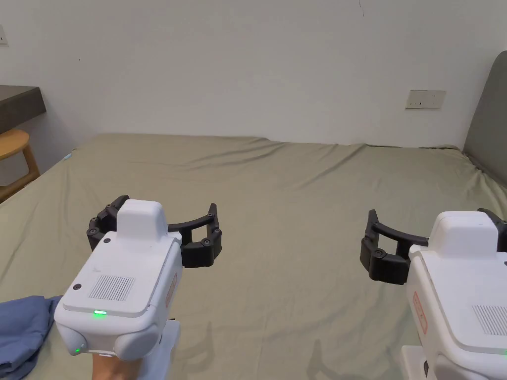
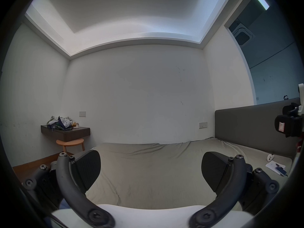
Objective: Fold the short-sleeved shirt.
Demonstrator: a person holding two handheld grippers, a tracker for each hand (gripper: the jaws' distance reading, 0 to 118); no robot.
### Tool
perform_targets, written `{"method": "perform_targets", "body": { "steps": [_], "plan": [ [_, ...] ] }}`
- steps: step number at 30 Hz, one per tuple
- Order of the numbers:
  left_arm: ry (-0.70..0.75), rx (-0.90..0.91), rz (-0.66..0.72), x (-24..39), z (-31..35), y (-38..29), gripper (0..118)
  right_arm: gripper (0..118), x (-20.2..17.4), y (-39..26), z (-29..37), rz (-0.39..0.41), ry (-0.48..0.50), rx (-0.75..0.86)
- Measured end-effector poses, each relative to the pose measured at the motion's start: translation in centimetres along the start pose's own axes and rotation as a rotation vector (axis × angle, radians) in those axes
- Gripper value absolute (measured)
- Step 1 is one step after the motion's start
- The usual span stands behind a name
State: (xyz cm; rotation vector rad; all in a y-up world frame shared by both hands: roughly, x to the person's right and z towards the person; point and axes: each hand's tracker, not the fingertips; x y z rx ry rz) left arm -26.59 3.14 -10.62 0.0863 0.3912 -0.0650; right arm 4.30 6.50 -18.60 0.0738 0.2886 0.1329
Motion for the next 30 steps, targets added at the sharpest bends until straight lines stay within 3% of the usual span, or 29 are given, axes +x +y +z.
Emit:
{"method": "perform_targets", "body": {
  "steps": [30],
  "plan": [
    [-0.002, -0.013, 0.008, -0.12, 0.12, -0.05, 118, 118, 0.35, -0.04, 0.2, -0.002, -0.005, -0.006]
  ]
}}
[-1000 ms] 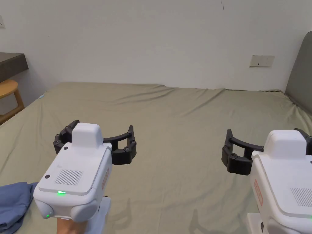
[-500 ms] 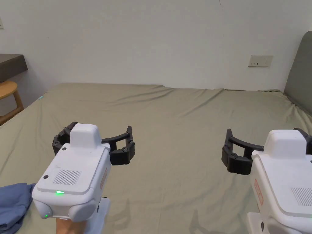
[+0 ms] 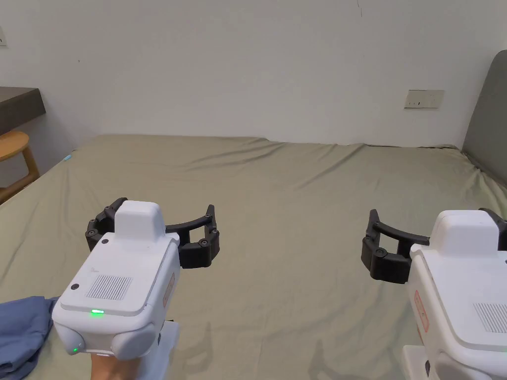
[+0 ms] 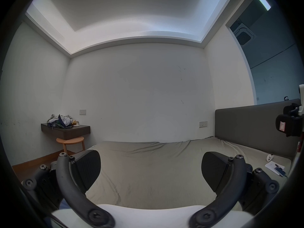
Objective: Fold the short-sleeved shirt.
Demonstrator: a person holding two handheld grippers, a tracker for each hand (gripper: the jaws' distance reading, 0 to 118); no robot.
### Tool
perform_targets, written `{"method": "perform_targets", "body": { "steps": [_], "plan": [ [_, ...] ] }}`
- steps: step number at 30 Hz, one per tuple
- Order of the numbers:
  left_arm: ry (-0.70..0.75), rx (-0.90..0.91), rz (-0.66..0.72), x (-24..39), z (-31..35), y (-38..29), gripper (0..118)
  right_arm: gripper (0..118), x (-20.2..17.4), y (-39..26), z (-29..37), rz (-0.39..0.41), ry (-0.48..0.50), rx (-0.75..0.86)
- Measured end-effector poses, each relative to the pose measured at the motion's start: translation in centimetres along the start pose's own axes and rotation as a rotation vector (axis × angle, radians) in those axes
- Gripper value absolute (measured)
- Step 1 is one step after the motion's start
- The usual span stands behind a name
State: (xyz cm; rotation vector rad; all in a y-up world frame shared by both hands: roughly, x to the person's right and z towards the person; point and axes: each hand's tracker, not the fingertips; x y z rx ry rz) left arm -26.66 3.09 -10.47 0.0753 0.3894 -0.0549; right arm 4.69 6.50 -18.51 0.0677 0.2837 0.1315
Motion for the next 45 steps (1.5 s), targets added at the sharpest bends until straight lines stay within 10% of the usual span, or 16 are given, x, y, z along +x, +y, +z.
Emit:
{"method": "perform_targets", "body": {
  "steps": [14, 29, 45],
  "plan": [
    [0.01, 0.01, -0.004, -0.7, 0.2, 0.5, 118, 118, 0.3, 0.6, 0.2, -0.043, 0.018, -0.027],
    [0.012, 0.02, 0.007, -1.1, 0.6, 1.0, 118, 118, 0.6, 3.4, -0.9, -0.331, -0.089, -0.465],
    [0.004, 0.022, 0.022, -1.2, 0.9, 1.2, 118, 118, -0.6, 2.5, -1.2, -0.275, -0.097, -0.391]
  ]
}}
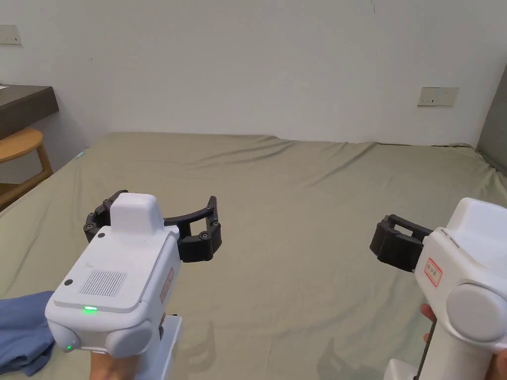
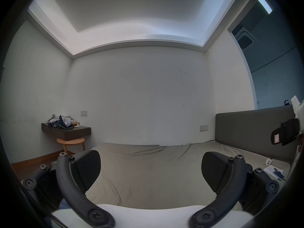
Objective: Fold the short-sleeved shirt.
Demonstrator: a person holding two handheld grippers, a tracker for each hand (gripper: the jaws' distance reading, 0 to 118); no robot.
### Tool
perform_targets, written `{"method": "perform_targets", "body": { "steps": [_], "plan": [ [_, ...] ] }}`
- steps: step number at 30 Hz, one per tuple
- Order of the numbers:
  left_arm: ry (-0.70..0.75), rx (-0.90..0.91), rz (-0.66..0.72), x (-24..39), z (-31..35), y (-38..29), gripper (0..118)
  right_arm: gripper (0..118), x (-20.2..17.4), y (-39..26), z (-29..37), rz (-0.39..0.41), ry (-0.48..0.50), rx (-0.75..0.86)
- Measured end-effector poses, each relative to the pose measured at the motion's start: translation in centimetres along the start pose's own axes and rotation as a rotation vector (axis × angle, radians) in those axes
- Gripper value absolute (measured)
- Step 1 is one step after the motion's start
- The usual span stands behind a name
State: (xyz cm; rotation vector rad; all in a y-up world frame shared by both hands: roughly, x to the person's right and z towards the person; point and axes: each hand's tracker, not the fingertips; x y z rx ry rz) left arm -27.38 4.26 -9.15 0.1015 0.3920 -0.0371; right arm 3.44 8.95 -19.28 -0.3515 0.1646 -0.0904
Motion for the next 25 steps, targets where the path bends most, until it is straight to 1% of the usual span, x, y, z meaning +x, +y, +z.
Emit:
{"method": "perform_targets", "body": {
  "steps": [1, 5, 7, 8, 10, 11, 13, 14, 16, 18, 19, 21, 25],
  "plan": [
    [0.001, 0.001, 0.001, -0.1, 0.0, 0.0, 118, 118, -0.1, 0.0, 0.0, 0.002, -0.02, 0.011],
    [0.006, 0.002, 0.004, -0.3, -0.1, 0.0, 118, 118, 0.1, 0.2, -0.2, -0.006, -0.008, -0.008],
    [0.004, 0.001, 0.005, -0.3, 0.0, -0.1, 118, 118, 0.1, -0.1, -0.1, -0.001, -0.016, 0.01],
    [0.006, 0.0, 0.005, -0.3, 0.0, -0.1, 118, 118, 0.2, -0.2, -0.2, 0.012, -0.015, 0.031],
    [0.004, -0.002, 0.002, -0.3, 0.0, -0.1, 118, 118, 0.5, -0.4, 0.0, 0.044, 0.061, 0.09],
    [0.006, 0.0, 0.002, -0.3, 0.1, -0.2, 118, 118, 0.7, -0.5, 0.0, 0.046, 0.097, 0.115],
    [0.007, 0.0, 0.0, -0.4, 0.1, -0.1, 118, 118, 0.5, -0.7, 0.2, 0.071, 0.066, 0.171],
    [0.007, 0.001, 0.0, -0.4, 0.1, -0.1, 118, 118, 0.5, -0.9, 0.4, 0.084, 0.063, 0.219],
    [0.011, 0.002, -0.001, -0.4, 0.2, -0.1, 118, 118, 0.2, -1.5, 0.5, 0.139, 0.08, 0.324],
    [0.011, 0.003, 0.0, -0.4, 0.2, -0.1, 118, 118, -0.1, -1.7, 0.5, 0.173, 0.064, 0.356],
    [0.011, 0.003, 0.002, -0.4, 0.1, -0.1, 118, 118, -0.1, -1.8, 0.6, 0.183, 0.076, 0.378],
    [0.008, 0.004, 0.003, -0.4, 0.2, -0.1, 118, 118, -0.1, -1.9, 0.5, 0.181, 0.072, 0.397],
    [0.01, 0.005, 0.004, -0.4, 0.1, -0.1, 118, 118, -0.2, -2.0, 0.5, 0.203, 0.064, 0.416]
  ]
}}
